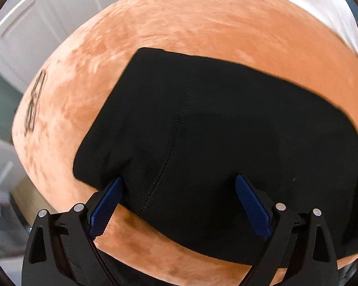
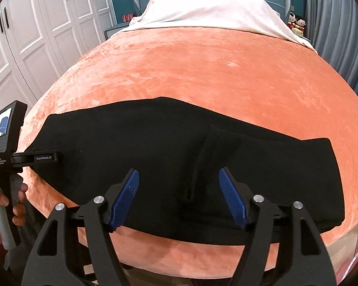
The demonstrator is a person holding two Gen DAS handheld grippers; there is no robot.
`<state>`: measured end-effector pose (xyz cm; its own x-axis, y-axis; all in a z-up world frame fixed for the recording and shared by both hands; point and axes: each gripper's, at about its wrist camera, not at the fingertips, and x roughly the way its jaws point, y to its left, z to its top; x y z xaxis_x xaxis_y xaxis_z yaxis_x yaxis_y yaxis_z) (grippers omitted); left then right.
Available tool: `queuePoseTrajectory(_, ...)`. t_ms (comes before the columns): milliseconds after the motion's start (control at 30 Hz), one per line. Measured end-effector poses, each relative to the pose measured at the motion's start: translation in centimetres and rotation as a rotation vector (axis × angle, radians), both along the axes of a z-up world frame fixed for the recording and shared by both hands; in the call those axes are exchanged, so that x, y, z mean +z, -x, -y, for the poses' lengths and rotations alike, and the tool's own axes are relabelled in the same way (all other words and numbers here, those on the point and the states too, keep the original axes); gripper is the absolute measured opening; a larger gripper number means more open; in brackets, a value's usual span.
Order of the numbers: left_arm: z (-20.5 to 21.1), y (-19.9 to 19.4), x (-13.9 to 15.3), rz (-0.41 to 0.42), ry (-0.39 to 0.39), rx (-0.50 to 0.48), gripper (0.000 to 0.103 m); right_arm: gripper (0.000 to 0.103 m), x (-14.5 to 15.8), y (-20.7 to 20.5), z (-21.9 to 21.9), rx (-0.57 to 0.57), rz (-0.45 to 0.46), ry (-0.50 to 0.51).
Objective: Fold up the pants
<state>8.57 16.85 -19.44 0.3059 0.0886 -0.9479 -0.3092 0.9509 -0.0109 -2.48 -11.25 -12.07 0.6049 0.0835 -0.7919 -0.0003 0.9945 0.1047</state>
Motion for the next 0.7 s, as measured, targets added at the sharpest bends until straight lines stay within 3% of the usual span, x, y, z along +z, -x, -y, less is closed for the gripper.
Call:
queuePoseTrajectory(100,-1.5,1.3,0.5,0.057,0.152,0.1,0.092,0.068,0.3,-0.1,-0.2,0.001,0.007,-0.001)
queuePoseTrajectory(233,-2.7,0.7,-0.7,0.039,0.206,0.151,0.092,0.068,0.5,-0.5,-0.6,0.006,0.007,-0.003)
queuePoseTrajectory(267,-2.9,0.4,-1.0,0.037,0.212,0.165,0.098,0.068,0.5,-0.6,-0.7,0.007,0.004,-0.006)
queuePoseTrajectory(433,-3.7,-0.7,-1.2,0.06,0.255,0.283,0.097,0.068,0.5,-0.7,-0.8,0.0,-0.003,-0.03)
queuePoseTrajectory(500,-3.6,-0.7,-0.6,0.089,0.248,0.275,0.08,0.069,0.7,-0.6,-0.7,-0.004,0.004,-0.029)
queuePoseTrajectory(567,-3.3,-0.6,0.6,0.128,0.192,0.23,0.018,0.069,0.9,-0.6,-0.5,-0.01,0.007,-0.031)
queuePoseTrajectory(633,-3.0,-0.9,1.0,0.129,0.237,0.18,0.013,0.069,1.0,-0.5,-0.2,-0.018,0.01,-0.04)
queuePoseTrajectory(700,-2.5,-1.0,2.0,0.149,0.222,0.151,0.012,0.069,1.0,-0.5,0.1,-0.022,0.013,-0.041)
